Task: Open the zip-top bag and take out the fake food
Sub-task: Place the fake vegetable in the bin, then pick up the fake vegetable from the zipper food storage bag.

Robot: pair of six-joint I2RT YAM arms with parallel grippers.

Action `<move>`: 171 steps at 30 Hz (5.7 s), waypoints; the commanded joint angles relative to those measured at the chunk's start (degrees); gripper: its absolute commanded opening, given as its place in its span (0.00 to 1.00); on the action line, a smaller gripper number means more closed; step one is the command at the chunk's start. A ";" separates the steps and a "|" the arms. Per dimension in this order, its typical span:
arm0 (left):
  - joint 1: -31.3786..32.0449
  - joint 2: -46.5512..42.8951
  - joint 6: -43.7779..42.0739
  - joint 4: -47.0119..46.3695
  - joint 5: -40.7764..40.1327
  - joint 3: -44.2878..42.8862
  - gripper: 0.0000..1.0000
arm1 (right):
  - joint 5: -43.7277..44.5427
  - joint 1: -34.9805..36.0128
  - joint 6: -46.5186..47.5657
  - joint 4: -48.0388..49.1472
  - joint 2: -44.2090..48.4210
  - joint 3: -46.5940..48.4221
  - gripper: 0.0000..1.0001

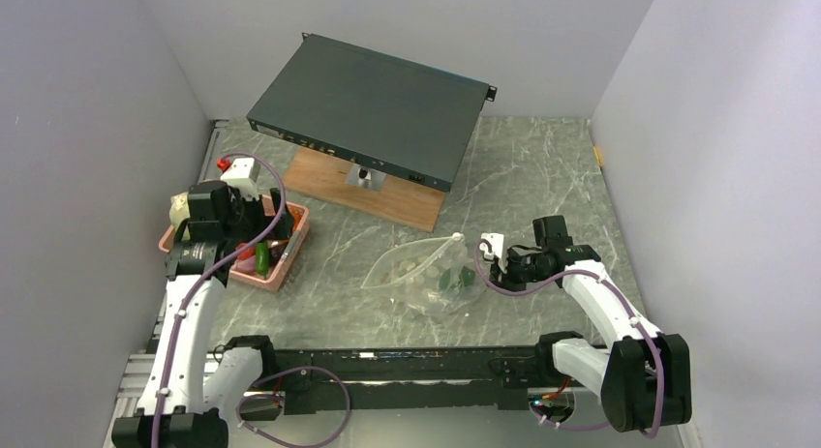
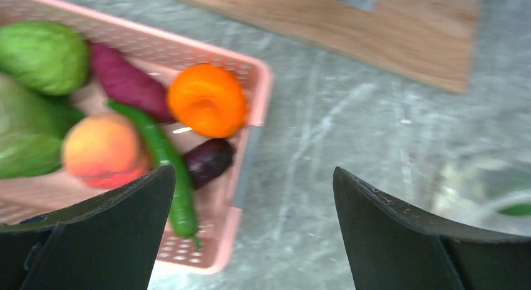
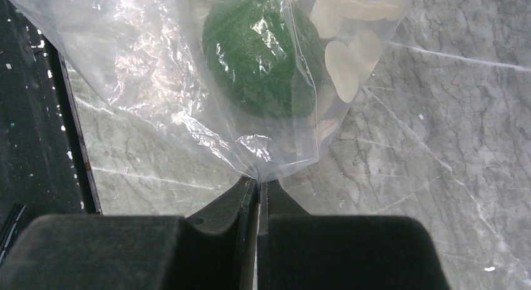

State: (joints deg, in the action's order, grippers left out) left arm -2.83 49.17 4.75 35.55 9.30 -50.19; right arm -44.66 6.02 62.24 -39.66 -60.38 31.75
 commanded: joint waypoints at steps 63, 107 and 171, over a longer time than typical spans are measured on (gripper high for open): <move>46.59 16.41 8.67 -37.03 15.30 8.69 0.07 | -3.84 -0.70 3.52 -1.52 1.91 0.02 0.06; 61.60 38.09 8.11 -66.62 3.29 14.95 0.40 | -7.67 8.44 0.22 4.21 -2.28 -1.62 0.24; 59.96 45.40 13.02 -69.95 1.62 10.56 0.96 | -1.41 15.41 -12.61 13.85 -20.03 7.28 0.09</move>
State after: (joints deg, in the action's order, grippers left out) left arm 56.64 92.49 17.74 -29.87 8.27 -37.10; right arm -42.02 20.27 47.81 -25.71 -79.92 37.08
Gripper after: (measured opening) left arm 0.685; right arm 0.146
